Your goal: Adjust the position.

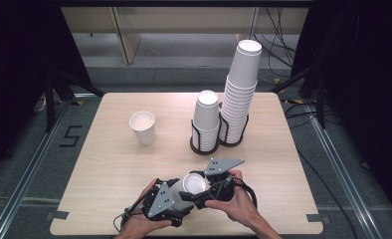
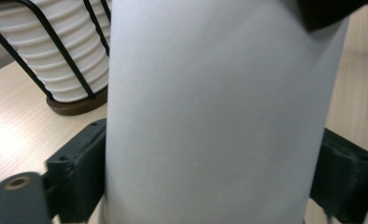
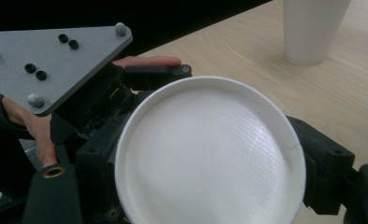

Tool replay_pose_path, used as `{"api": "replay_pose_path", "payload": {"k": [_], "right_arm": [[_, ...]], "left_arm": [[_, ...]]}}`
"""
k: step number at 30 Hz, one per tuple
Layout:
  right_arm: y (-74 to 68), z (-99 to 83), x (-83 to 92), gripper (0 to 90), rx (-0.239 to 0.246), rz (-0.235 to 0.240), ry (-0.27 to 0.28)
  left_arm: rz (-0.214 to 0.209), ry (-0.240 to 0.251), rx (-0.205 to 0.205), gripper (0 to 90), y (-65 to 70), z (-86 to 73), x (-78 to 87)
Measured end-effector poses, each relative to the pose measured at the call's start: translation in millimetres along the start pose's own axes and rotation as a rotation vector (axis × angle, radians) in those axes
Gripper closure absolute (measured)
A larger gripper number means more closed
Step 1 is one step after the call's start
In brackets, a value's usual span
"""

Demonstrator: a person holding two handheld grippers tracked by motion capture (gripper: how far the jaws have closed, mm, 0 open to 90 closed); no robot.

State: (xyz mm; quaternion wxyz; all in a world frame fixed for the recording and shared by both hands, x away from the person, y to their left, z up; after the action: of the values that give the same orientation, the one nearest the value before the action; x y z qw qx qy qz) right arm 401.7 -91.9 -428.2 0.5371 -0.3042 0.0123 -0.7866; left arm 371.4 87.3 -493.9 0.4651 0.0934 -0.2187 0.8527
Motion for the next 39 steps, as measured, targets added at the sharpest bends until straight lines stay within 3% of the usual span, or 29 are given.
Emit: {"api": "replay_pose_path", "payload": {"k": [5,7,13,14,17,23,27,29,31,38,39], "right_arm": [[-1.4,5.5,5.2,25.2,0.025,-0.013,0.029],[-0.6,7.7,8.1,25.3,0.006,0.006,0.040],[0.2,13.2,16.1,25.5,-0.008,0.031,0.065],[-1.4,13.4,17.1,25.5,-0.033,0.035,0.065],[1.5,16.0,20.9,25.6,-0.019,0.028,0.070],[7.9,17.2,25.5,25.7,-0.036,0.026,0.095],[8.4,17.2,27.0,25.8,-0.080,0.060,0.099],[8.6,18.0,27.2,25.8,-0.092,0.076,0.116],[8.3,18.1,27.3,25.8,-0.091,0.081,0.115],[4.3,15.1,21.2,25.8,-0.121,0.120,0.100],[4.5,15.2,20.1,25.8,-0.106,0.125,0.102]], "left_arm": [[0.004,0.074,0.053,5.6,-3.2,-0.4,1.8],[0.010,0.123,0.046,5.7,-3.8,-0.1,2.8],[0.014,0.205,0.054,5.5,-4.9,2.7,5.9],[0.016,0.205,0.052,5.4,-5.2,3.2,7.4],[0.026,0.236,0.069,4.0,-6.9,2.6,8.2],[0.034,0.251,0.068,3.6,-9.3,1.1,9.2],[0.019,0.237,0.090,0.0,-11.1,-1.4,7.5],[0.021,0.247,0.083,0.0,-11.3,-2.0,7.7],[0.011,0.252,0.097,0.0,-10.5,-1.0,7.6],[-0.010,0.239,0.082,2.4,-5.9,1.2,6.0],[-0.017,0.233,0.084,3.1,-5.7,1.0,6.1]]}}
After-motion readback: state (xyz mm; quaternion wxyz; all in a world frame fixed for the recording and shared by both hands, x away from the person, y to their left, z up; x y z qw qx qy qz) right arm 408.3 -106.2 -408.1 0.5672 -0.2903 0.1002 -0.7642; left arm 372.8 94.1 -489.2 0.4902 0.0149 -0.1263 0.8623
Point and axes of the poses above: each handheld gripper's, and its own axes: x roughly backward along the jaws, z roughly out of its top, y roughly to its right, the point moved 2 cm from there along -x, roughly forward along the jaws, and after that the axes turned 8 degrees about -x, right-handed, at the moved point
